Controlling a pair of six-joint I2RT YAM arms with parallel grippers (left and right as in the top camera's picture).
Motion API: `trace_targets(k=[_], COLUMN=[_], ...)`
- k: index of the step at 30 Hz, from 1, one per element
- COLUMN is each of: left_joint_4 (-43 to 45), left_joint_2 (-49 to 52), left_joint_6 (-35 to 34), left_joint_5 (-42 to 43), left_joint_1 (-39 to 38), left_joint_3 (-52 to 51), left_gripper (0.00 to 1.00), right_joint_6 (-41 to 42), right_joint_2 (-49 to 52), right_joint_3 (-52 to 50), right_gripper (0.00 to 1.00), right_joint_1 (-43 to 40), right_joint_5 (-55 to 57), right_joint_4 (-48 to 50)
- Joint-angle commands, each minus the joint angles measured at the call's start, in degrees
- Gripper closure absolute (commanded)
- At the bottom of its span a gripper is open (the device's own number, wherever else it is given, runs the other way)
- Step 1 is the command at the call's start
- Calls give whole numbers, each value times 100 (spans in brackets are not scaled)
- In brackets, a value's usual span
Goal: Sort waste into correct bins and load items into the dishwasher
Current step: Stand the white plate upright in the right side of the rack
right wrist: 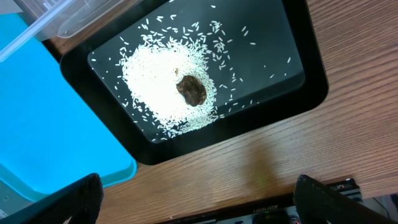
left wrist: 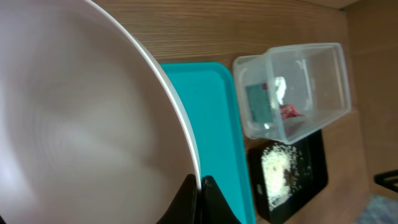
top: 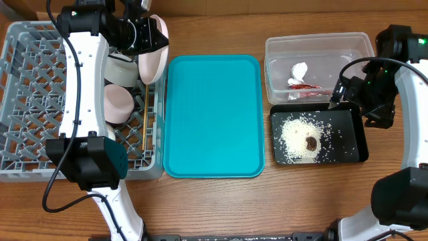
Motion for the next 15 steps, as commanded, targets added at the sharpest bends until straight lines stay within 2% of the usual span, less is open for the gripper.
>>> trace_targets(k=[1,15], left_joint_4=[42,63], left_joint_2=[83,85], left_joint_6=[15,79], left_joint_5=[542,575], left_joint_1=[59,107], left_joint_3=[-15,-42], left_gripper=[96,96], right_joint_6=[4,4], right_joint_2=[-179,-179], right_joint_3=[146,146], right_gripper=[0,0], right_joint_1=[-22,-22], right_joint_5=[33,33], right_joint_4=[20,17])
